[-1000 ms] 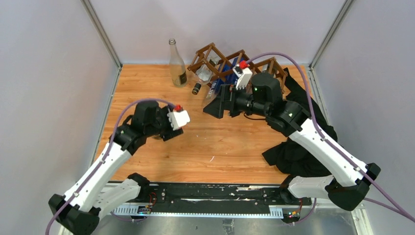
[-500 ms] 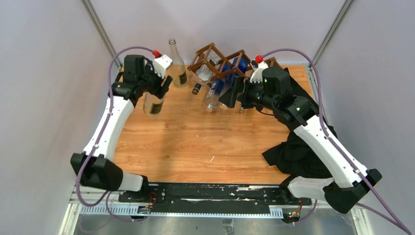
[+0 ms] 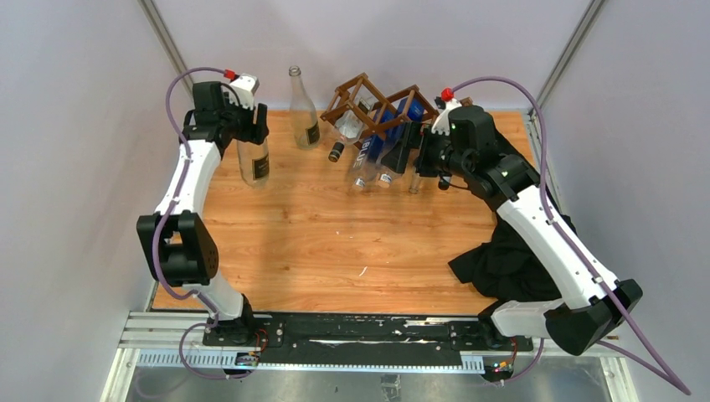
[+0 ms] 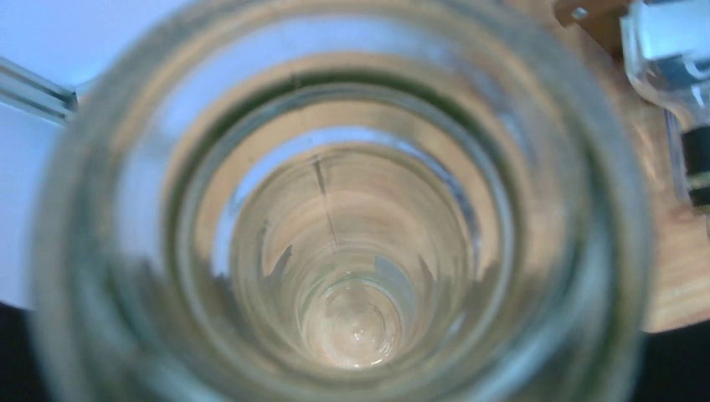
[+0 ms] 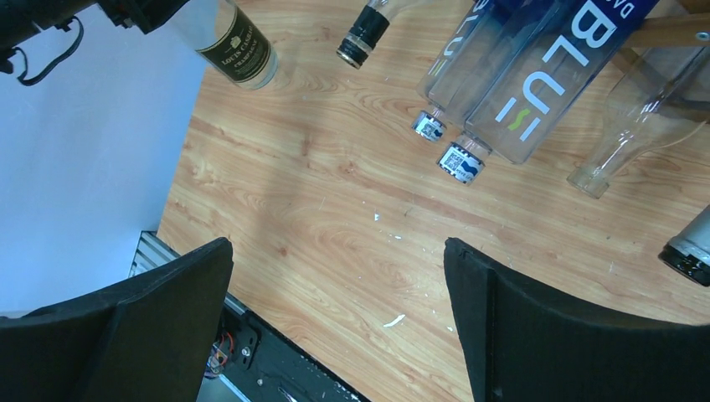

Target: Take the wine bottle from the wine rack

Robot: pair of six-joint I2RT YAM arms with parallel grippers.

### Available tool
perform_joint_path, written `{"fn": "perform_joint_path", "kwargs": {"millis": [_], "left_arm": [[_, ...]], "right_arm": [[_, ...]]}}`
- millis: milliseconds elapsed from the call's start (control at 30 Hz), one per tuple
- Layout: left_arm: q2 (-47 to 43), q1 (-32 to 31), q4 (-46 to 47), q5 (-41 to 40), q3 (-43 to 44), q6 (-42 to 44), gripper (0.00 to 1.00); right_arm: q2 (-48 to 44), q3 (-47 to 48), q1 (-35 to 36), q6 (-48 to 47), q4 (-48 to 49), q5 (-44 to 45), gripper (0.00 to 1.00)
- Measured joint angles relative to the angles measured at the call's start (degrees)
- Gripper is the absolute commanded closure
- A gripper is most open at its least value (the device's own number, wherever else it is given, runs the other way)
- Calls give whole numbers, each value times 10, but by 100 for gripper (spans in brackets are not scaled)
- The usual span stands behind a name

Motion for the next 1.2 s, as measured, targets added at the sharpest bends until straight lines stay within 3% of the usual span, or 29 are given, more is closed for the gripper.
{"fn": "perform_joint_path", "kwargs": {"millis": [533,1033,1133,1200], "left_arm": [[126,15,265,44,-2,-125,100],[223,15,317,38,61,-127,100],[234,15,321,38,76,-127,94],[242,15,323,38,84,-127,78]], "right_arm": [[6,1,-23,0,0,9,0],[27,1,-35,0,10,8,0],[30,0,-35,0,11,6,0],[30,-2,-36,0,11,3,0]]}}
